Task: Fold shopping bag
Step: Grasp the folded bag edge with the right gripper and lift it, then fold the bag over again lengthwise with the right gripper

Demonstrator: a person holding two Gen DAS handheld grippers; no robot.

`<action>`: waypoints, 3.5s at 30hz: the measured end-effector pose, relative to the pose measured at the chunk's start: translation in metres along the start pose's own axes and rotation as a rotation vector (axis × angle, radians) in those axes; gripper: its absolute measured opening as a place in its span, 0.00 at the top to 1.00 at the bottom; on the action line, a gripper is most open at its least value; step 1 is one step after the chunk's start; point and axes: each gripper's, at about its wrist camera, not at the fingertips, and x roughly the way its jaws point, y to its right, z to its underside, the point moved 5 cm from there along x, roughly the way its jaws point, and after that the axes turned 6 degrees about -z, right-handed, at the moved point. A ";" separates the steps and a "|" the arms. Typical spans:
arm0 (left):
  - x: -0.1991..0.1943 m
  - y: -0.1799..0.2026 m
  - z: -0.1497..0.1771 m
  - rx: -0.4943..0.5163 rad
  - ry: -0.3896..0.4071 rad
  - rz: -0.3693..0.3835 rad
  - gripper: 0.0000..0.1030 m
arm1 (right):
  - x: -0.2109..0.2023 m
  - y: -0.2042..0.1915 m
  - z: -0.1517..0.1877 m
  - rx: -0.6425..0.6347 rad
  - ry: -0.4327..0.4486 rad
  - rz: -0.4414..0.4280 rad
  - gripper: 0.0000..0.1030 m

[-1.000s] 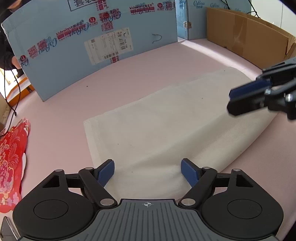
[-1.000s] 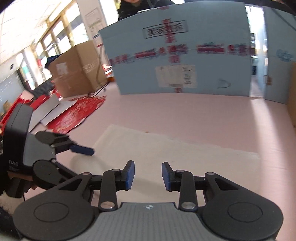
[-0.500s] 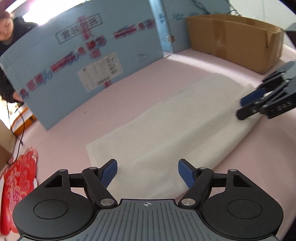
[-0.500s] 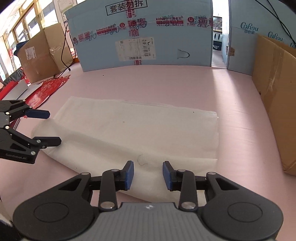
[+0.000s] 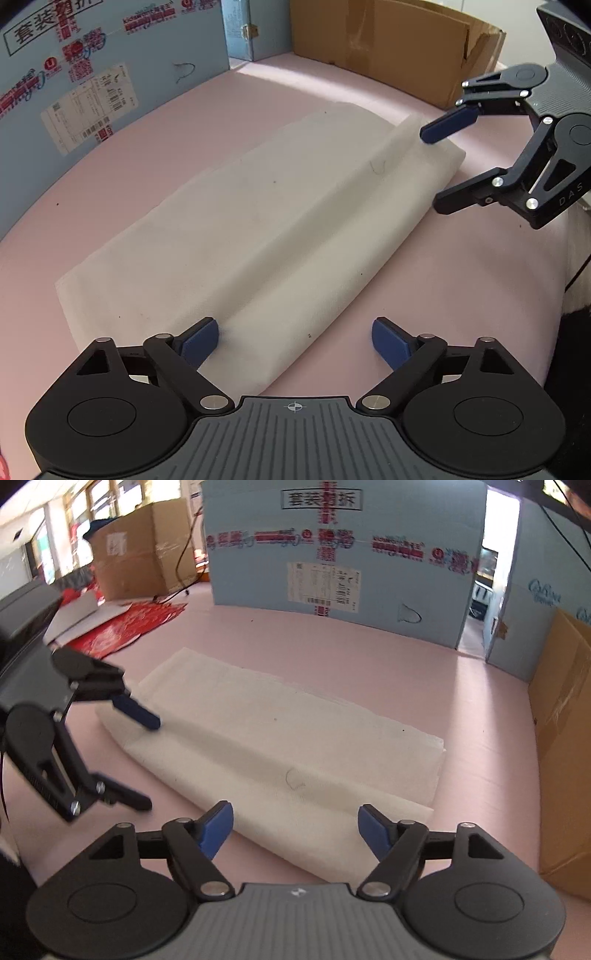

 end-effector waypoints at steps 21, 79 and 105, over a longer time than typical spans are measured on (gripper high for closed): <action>0.002 -0.005 -0.008 0.038 -0.042 0.053 0.01 | 0.042 -0.048 -0.017 -0.780 -0.209 -0.096 0.52; 0.013 -0.073 0.050 -0.541 -0.169 0.484 0.74 | 0.016 0.064 -0.018 0.238 -0.220 -0.508 0.79; -0.003 -0.086 0.096 -0.621 -0.068 0.003 0.68 | 0.020 0.072 -0.019 0.320 -0.182 -0.137 0.77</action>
